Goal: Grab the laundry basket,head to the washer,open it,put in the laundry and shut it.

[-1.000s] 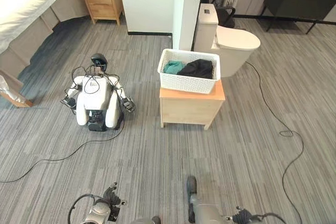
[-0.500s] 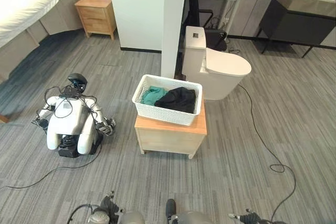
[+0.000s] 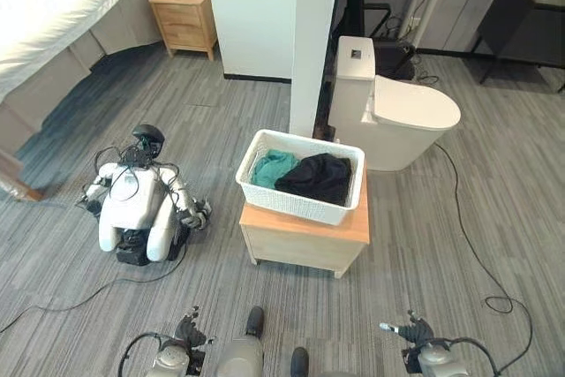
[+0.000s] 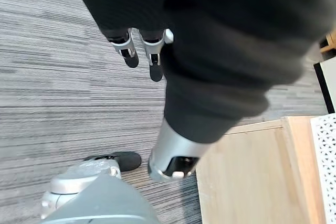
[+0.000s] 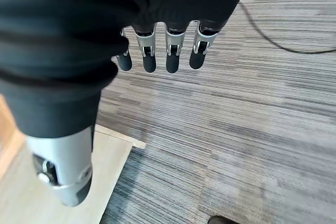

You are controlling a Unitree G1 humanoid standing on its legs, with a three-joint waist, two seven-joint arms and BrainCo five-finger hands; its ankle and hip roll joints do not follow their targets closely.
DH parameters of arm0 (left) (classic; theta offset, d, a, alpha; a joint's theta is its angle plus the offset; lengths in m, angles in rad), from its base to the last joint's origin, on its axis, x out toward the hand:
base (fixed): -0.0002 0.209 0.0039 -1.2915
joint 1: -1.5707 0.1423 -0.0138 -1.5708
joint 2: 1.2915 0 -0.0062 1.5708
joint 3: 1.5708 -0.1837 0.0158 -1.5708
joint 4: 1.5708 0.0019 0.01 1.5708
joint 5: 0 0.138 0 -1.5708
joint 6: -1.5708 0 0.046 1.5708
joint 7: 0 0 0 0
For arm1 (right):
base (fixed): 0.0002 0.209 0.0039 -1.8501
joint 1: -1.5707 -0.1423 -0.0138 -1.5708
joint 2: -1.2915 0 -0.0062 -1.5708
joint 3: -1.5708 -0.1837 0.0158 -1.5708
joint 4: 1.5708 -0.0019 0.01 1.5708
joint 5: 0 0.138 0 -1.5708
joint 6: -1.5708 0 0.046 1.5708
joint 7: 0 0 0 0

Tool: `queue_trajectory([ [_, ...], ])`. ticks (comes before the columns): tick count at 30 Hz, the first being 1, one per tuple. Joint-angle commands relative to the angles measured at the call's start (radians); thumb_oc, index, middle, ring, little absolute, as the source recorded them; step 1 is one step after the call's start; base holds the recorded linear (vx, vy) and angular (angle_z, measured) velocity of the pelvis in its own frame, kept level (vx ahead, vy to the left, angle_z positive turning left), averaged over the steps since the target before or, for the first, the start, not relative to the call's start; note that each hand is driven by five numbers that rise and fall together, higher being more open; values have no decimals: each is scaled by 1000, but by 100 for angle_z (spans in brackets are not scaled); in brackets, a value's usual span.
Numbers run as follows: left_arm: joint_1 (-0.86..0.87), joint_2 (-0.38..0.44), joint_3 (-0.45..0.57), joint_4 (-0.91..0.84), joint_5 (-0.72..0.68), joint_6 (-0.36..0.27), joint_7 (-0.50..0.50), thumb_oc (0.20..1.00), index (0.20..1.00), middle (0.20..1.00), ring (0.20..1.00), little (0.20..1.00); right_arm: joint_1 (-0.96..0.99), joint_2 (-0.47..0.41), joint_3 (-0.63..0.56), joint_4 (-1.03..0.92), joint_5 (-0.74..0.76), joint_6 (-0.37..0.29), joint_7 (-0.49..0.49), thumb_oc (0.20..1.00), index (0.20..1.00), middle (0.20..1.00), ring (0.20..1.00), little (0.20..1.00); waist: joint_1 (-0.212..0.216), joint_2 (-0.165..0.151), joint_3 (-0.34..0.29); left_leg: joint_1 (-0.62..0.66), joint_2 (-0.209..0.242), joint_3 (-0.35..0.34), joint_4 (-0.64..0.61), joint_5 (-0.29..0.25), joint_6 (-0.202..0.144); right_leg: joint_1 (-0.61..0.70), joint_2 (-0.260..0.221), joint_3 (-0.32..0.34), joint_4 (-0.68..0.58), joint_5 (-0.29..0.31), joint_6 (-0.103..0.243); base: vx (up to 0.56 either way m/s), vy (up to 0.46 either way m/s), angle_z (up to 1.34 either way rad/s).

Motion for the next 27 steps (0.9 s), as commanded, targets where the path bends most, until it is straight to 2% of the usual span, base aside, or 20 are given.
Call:
queue_trajectory([
  [1, -11, 79, 7, -62, -4, -24, 9, 1000, 1000, 1000, 1000, 1000, 11, 4, 16, -44, 15, -14, 7, 1000, 1000, 1000, 1000, 1000, 10, -42, -16, -98, -66, 7, 150, -85, 53, -38, -125, 41, 327, -39, 173, 235, 219, -27],
  [2, 0, 93, 17, -70, 5, -24, 13, 1000, 1000, 1000, 1000, 1000, 7, 4, 7, -63, 24, -16, 9, 1000, 1000, 1000, 1000, 1000, -1, -34, -8, -66, -73, 12, 153, -118, 72, -104, -138, 28, 374, 0, 194, 243, 169, -20],
  [4, 4, 97, 23, -74, 4, -27, 20, 1000, 1000, 1000, 1000, 1000, 8, 1, -3, -68, 33, -17, 3, 1000, 1000, 1000, 1000, 1000, -5, -33, -6, -47, -75, 15, 152, -134, 74, -126, -157, 6, 344, 1, 193, 224, 66, -38],
  [5, 29, 111, 34, -120, 2, -33, 23, 1000, 1000, 1000, 1000, 1000, 17, -12, -40, -88, 68, -21, -12, 1000, 1000, 1000, 1000, 1000, -20, -24, -10, -3, -71, 13, 134, -159, 73, -179, -177, -33, 260, 10, 178, 352, -22, -35],
  [6, 43, 122, 45, -180, -14, -42, 24, 1000, 1000, 1000, 1000, 1000, 19, -21, -75, -102, 98, -25, -33, 1000, 1000, 1000, 1000, 1000, -37, -25, 0, 36, -73, 17, 130, -188, 64, -225, -204, -64, 157, 56, 182, 354, -23, -19],
  [7, 44, 122, 45, -181, -14, -41, 24, 1000, 1000, 1000, 1000, 1000, 20, -22, -75, -102, 98, -24, -33, 1000, 1000, 1000, 1000, 1000, -39, -23, 4, 41, -71, 14, 131, -191, 64, -216, -202, -67, 153, 56, 182, 263, -65, -6],
  [8, 47, 127, 48, -224, -19, -45, 28, 1000, 1000, 1000, 1000, 1000, 16, -27, -90, -121, 106, -25, -48, 1000, 1000, 1000, 1000, 1000, -48, -23, 13, 62, -68, 19, 130, -205, 55, -249, -227, -95, 99, 84, 192, 175, -61, 7],
  [9, 51, 129, 47, -263, -23, -46, 31, 1000, 1000, 1000, 1000, 1000, 20, -28, -100, -149, 117, -26, -58, 1000, 1000, 1000, 1000, 1000, -65, -19, 27, 84, -66, 7, 132, -218, 50, -243, -227, -94, 82, 85, 196, 232, -95, 9],
  [11, 55, 139, 45, -352, -19, -53, 32, 1000, 1000, 1000, 1000, 1000, 60, -31, -132, -223, 135, -33, -74, 1000, 1000, 1000, 1000, 1000, -75, -43, 28, 95, -86, -2, 137, -233, 48, -217, -226, -50, 66, 100, 197, 211, -97, 32],
  [12, 64, 138, 53, -400, -22, -55, 31, 1000, 1000, 1000, 1000, 1000, 85, -41, -147, -280, 130, -39, -71, 1000, 1000, 1000, 1000, 1000, -77, -47, 23, 108, -78, 0, 133, -237, 43, -206, -223, -51, 70, 104, 195, 188, -106, 80],
  [14, 72, 137, 73, -481, -31, -51, 39, 1000, 1000, 1000, 1000, 1000, 104, -75, -162, -393, 108, -41, -80, 1000, 1000, 1000, 1000, 1000, -85, -51, 2, 119, -60, -15, 117, -240, 28, -175, -217, -78, 36, 116, 189, 181, -159, 71],
  [19, 79, 155, 101, -589, -11, -33, 44, 1000, 1000, 1000, 1000, 1000, 132, -102, -190, -518, 90, -33, -82, 1000, 1000, 1000, 1000, 1000, -93, -55, -21, 154, -24, -42, 75, -232, 15, -150, -175, -60, 33, 90, 169, 126, -130, 0],
  [20, 75, 170, 124, -655, 41, -9, 62, 1000, 1000, 1000, 1000, 1000, 147, -107, -196, -615, 87, -24, -74, 1000, 1000, 1000, 1000, 1000, -94, -64, -29, 171, 5, -51, 64, -229, 2, -142, -142, -50, 43, 64, 152, 176, -285, -6],
  [21, 56, 179, 145, -722, 112, 21, 109, 1000, 1000, 1000, 1000, 1000, 175, -116, -197, -714, 67, -23, -74, 1000, 1000, 1000, 1000, 1000, -86, -81, -19, 144, 11, -62, 121, -235, -6, -125, -127, -51, 45, 54, 134, 131, -277, -3],
  [22, 40, 186, 145, -740, 165, 41, 133, 1000, 1000, 1000, 1000, 1000, 185, -125, -202, -752, 56, -22, -78, 1000, 1000, 1000, 1000, 1000, -82, -91, -12, 122, 10, -77, 161, -228, -12, -114, -123, -55, 40, 51, 127, 33, -160, 9],
  [25, 20, 196, 147, -776, 233, 65, 153, 1000, 1000, 1000, 1000, 1000, 195, -138, -208, -814, 38, -14, -76, 1000, 1000, 1000, 1000, 1000, -84, -97, -7, 102, 18, -89, 157, -225, -16, -102, -125, -69, 25, 46, 125, 7, -34, 15],
  [26, -21, 189, 127, -814, 248, 75, 146, 1000, 1000, 1000, 1000, 1000, 184, -153, -231, -860, 54, -17, -90, 1000, 1000, 1000, 1000, 1000, -80, -98, 13, 20, 45, -63, 101, -141, -11, -83, -136, -98, 3, 45, 130, -37, 47, 36],
  [27, -41, 183, 108, -825, 229, 80, 125, 1000, 1000, 1000, 1000, 1000, 163, -153, -226, -866, 66, -7, -90, 1000, 1000, 1000, 1000, 1000, -78, -93, 19, 25, 68, -27, 32, -131, -11, -96, -136, -106, 13, 45, 130, -27, 62, 54],
])
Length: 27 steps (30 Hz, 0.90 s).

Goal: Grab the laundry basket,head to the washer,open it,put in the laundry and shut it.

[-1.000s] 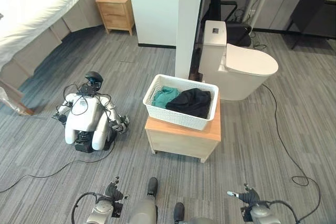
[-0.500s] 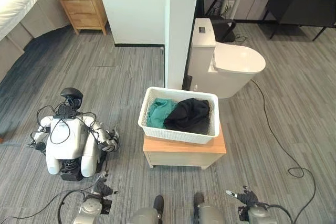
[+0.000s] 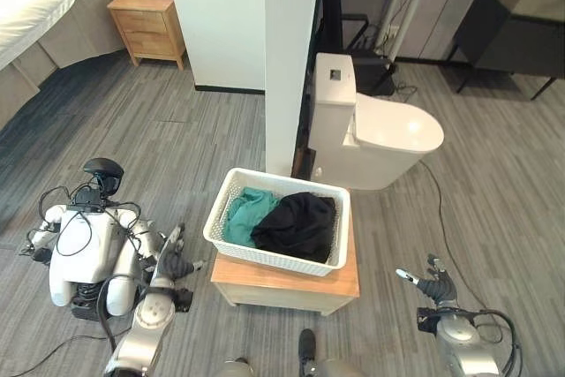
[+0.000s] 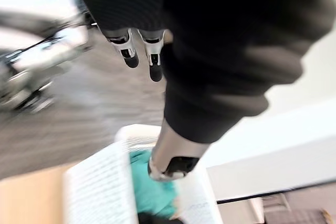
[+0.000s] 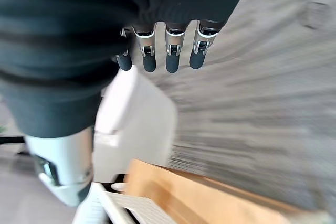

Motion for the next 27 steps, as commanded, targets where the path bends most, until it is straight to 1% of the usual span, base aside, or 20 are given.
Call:
queue_trajectory([
  [1, -47, 49, -14, -44, 30, 5, 5, 1000, 1000, 1000, 1000, 1000, -41, -41, -25, -59, -5, -1, -18, 1000, 1000, 1000, 1000, 1000, 15, -1, -7, -107, 56, 40, -141, 124, 30, -11, -21, 25, 126, -141, 79, -12, 29, 61],
  [2, -49, 49, -15, -42, 31, 6, 5, 1000, 1000, 1000, 1000, 1000, -42, -41, -26, -60, -5, 0, -18, 1000, 1000, 1000, 1000, 1000, 18, -1, -6, -103, 57, 42, -147, 127, 30, -11, -21, 27, 126, -142, 79, 38, 94, 25],
  [4, -138, 51, -65, -20, 70, 31, 3, 1000, 1000, 1000, 1000, 1000, -85, -38, 3, -48, -18, 29, -20, 1000, 1000, 1000, 1000, 1000, 10, 11, -18, -113, 46, 58, -137, 129, 23, -4, -41, 26, 115, -135, 87, 48, 128, -13],
  [6, -249, 41, -122, 33, 45, 45, 18, 1000, 1000, 1000, 1000, 1000, -179, -32, 58, -22, -29, 52, -38, 1000, 1000, 1000, 1000, 1000, 16, 15, -9, -119, 42, 76, -138, 130, 23, -19, -55, 36, 117, -121, 94, -42, 81, -7],
  [8, -372, 7, -170, 147, 2, 56, 63, 1000, 1000, 1000, 1000, 1000, -292, -29, 125, -2, -66, 72, -64, 1000, 1000, 1000, 1000, 1000, 24, 16, 22, -143, 38, 99, -126, 131, 24, -49, -68, 42, 115, -99, 100, -170, 49, -14],
  [10, -483, -36, -224, 266, -7, 81, 117, 1000, 1000, 1000, 1000, 1000, -398, -12, 193, 21, -83, 84, -93, 1000, 1000, 1000, 1000, 1000, 18, 16, 50, -165, 36, 114, -125, 136, 28, -87, -72, 57, 113, -79, 103, -190, 30, -26],
  [11, -493, -37, -225, 275, -9, 77, 120, 1000, 1000, 1000, 1000, 1000, -405, -12, 192, 25, -82, 83, -94, 1000, 1000, 1000, 1000, 1000, 20, 17, 52, -168, 36, 116, -124, 137, 28, -91, -72, 59, 115, -79, 103, -204, 21, -23],
  [12, -578, -64, -269, 381, -26, 96, 159, 1000, 1000, 1000, 1000, 1000, -486, 13, 245, 37, -74, 88, -123, 1000, 1000, 1000, 1000, 1000, 13, 15, 77, -194, 36, 125, -125, 150, 28, -126, -73, 64, 119, -68, 102, -190, 24, -27],
  [13, -634, -79, -287, 448, -43, 98, 176, 1000, 1000, 1000, 1000, 1000, -533, 22, 265, 51, -67, 86, -141, 1000, 1000, 1000, 1000, 1000, 8, 14, 89, -212, 33, 128, -128, 160, 28, -150, -74, 67, 127, -65, 103, -188, 24, -18],
  [14, -635, -79, -287, 449, -43, 98, 176, 1000, 1000, 1000, 1000, 1000, -534, 22, 265, 51, -67, 86, -141, 1000, 1000, 1000, 1000, 1000, 8, 14, 89, -213, 33, 128, -128, 160, 28, -151, -74, 67, 127, -65, 103, -109, 14, -14],
  [15, -682, -86, -306, 495, -43, 103, 188, 1000, 1000, 1000, 1000, 1000, -569, 29, 281, 63, -58, 83, -157, 1000, 1000, 1000, 1000, 1000, 3, 12, 98, -223, 32, 128, -135, 168, 28, -165, -73, 69, 130, -61, 103, -113, 16, -3],
  [16, -762, -89, -340, 558, -21, 116, 209, 1000, 1000, 1000, 1000, 1000, -625, 32, 299, 89, -38, 75, -186, 1000, 1000, 1000, 1000, 1000, -6, 12, 111, -238, 30, 129, -149, 182, 28, -186, -74, 70, 132, -56, 106, -114, 16, 6],
  [17, -768, -90, -341, 563, -22, 113, 210, 1000, 1000, 1000, 1000, 1000, -630, 32, 299, 93, -37, 73, -187, 1000, 1000, 1000, 1000, 1000, -6, 12, 113, -239, 29, 129, -151, 184, 28, -189, -74, 70, 133, -56, 106, -102, 16, 13],
  [18, -840, -99, -371, 626, -2, 124, 224, 1000, 1000, 1000, 1000, 1000, -680, 35, 311, 120, -24, 66, -217, 1000, 1000, 1000, 1000, 1000, -14, 13, 123, -243, 28, 126, -169, 198, 27, -204, -73, 69, 134, -52, 109, -44, 5, 9],
  [19, -873, -101, -380, 659, 10, 128, 233, 1000, 1000, 1000, 1000, 1000, -701, 34, 313, 130, -17, 62, -229, 1000, 1000, 1000, 1000, 1000, -19, 14, 129, -244, 27, 124, -181, 203, 27, -209, -71, 71, 133, -51, 111, -43, 5, 3],
  [22, -930, -101, -398, 719, 37, 134, 254, 1000, 1000, 1000, 1000, 1000, -726, 36, 313, 130, -2, 48, -252, 1000, 1000, 1000, 1000, 1000, -27, 16, 141, -243, 26, 126, -201, 217, 25, -215, -71, 70, 130, -48, 115, -8, 4, -3],
  [23, -957, -88, -398, 728, 65, 142, 280, 1000, 1000, 1000, 1000, 1000, -725, 31, 309, 117, -2, 37, -265, 1000, 1000, 1000, 1000, 1000, -32, 18, 146, -238, 26, 128, -214, 221, 25, -220, -72, 72, 127, -45, 117, 1, 3, -6],
  [25, -961, -68, -387, 698, 98, 146, 317, 1000, 1000, 1000, 1000, 1000, -703, 24, 297, 95, -13, 25, -277, 1000, 1000, 1000, 1000, 1000, -36, 21, 151, -232, 26, 129, -224, 223, 25, -223, -71, 73, 125, -46, 118, 13, 0, -6],
  [26, -959, -68, -386, 696, 99, 148, 317, 1000, 1000, 1000, 1000, 1000, -701, 24, 297, 94, -14, 25, -277, 1000, 1000, 1000, 1000, 1000, -36, 21, 150, -231, 26, 129, -225, 223, 25, -222, -71, 73, 125, -46, 118, 0, 0, 0],
  [27, -954, -46, -376, 656, 133, 153, 344, 1000, 1000, 1000, 1000, 1000, -678, 15, 284, 71, -30, 19, -285, 1000, 1000, 1000, 1000, 1000, -37, 21, 156, -229, 28, 130, -225, 221, 25, -225, -70, 75, 126, -46, 119, 5, -10, -5],
])
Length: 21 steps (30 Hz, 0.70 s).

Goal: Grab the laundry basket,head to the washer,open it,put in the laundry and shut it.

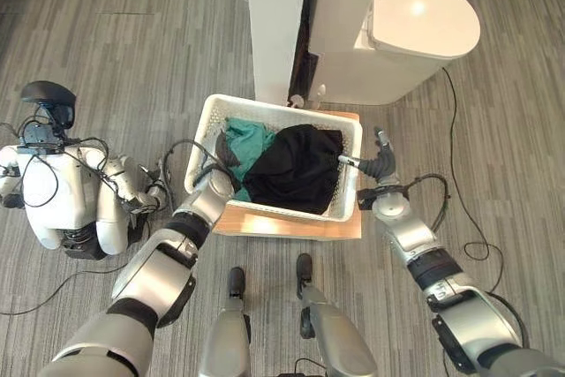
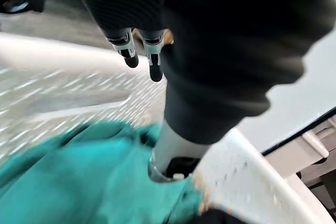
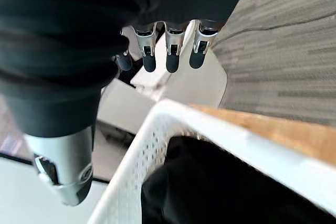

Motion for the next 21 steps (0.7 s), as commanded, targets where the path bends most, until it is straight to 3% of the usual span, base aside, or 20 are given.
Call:
queue_trajectory([
  [1, -41, 26, 11, -24, 96, -7, 103, 1000, 1000, 1000, 1000, 1000, 39, -42, -49, -64, -21, -67, -46, 1000, 1000, 1000, 1000, 1000, 18, 8, -36, -50, 9, -19, -44, 43, 26, -2, -42, 39, 100, -123, 73, 0, 0, 0],
  [11, 15, 94, 104, -198, 172, 43, 166, 1000, 1000, 1000, 1000, 1000, 154, -51, -110, -181, -68, -63, -54, 1000, 1000, 1000, 1000, 1000, 15, 11, -15, -45, 8, -12, -30, 27, 30, -4, -41, 49, 103, -122, 72, 1, -1, 0],
  [15, 34, 96, 140, -137, 105, 62, 151, 1000, 1000, 1000, 1000, 1000, 175, -48, -123, -209, -65, -54, -48, 1000, 1000, 1000, 1000, 1000, 10, 17, -7, -42, 7, -8, -33, 30, 31, -7, -42, 51, 103, -120, 71, 0, 0, 0],
  [21, 11, 55, 210, 26, -137, 35, 150, 1000, 1000, 1000, 1000, 1000, 164, -65, -109, -242, -180, 9, -50, 1000, 1000, 1000, 1000, 1000, -1, 23, 10, -39, 5, 2, -39, 34, 34, -15, -41, 56, 105, -115, 71, -7, 13, -2],
])
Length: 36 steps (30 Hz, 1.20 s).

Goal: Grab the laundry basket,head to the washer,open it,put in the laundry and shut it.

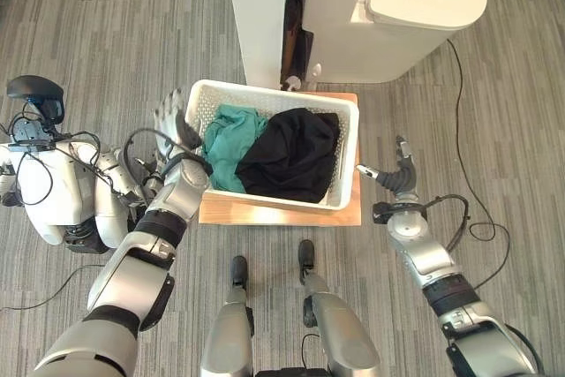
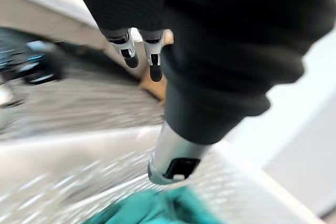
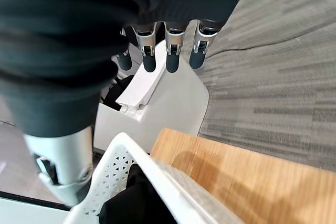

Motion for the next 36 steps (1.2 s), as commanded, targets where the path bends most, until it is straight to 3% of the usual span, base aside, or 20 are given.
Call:
queue_trajectory([
  [1, -82, -16, 35, 121, -131, -50, 29, 1000, 1000, 1000, 1000, 1000, -6, -38, -27, -85, -88, 8, -33, 1000, 1000, 1000, 1000, 1000, 1, 8, -45, -45, 3, -4, -8, 12, 46, -13, -51, 41, 128, -121, 81, 0, 0, 0],
  [10, -220, -22, 59, 362, -328, -91, -8, 1000, 1000, 1000, 1000, 1000, -13, -70, -1, -76, -96, 7, -28, 1000, 1000, 1000, 1000, 1000, -22, 4, -24, -34, 5, 5, -24, 21, 44, -16, -49, 44, 126, -117, 86, -1, 5, -4],
  [16, -258, -9, 41, 361, -343, -103, -8, 1000, 1000, 1000, 1000, 1000, -68, -97, -7, 16, -103, 66, -56, 1000, 1000, 1000, 1000, 1000, -21, 0, -8, -40, 7, 14, -24, 23, 44, -20, -48, 41, 125, -112, 84, -2, 4, -3],
  [19, -266, -12, 25, 366, -336, -106, -11, 1000, 1000, 1000, 1000, 1000, -96, -91, -5, 54, -89, 64, -69, 1000, 1000, 1000, 1000, 1000, -20, 0, -4, -45, 5, 11, -26, 26, 45, -23, -49, 39, 124, -110, 83, 0, 0, 0],
  [28, -356, 13, -54, 499, -361, -102, -85, 1000, 1000, 1000, 1000, 1000, -291, -13, 128, 308, 179, -9, -11, 1000, 1000, 1000, 1000, 1000, 0, -6, 25, -85, -2, 0, -15, 37, 43, -48, -56, 29, 130, -100, 83, 5, 12, 3],
  [36, -385, 29, -76, 529, -385, -97, -94, 1000, 1000, 1000, 1000, 1000, -366, 12, 153, 361, 270, -36, -15, 1000, 1000, 1000, 1000, 1000, 13, -7, 32, -100, -3, 2, 4, 31, 41, -52, -56, 25, 121, -91, 87, 3, 3, 1],
])
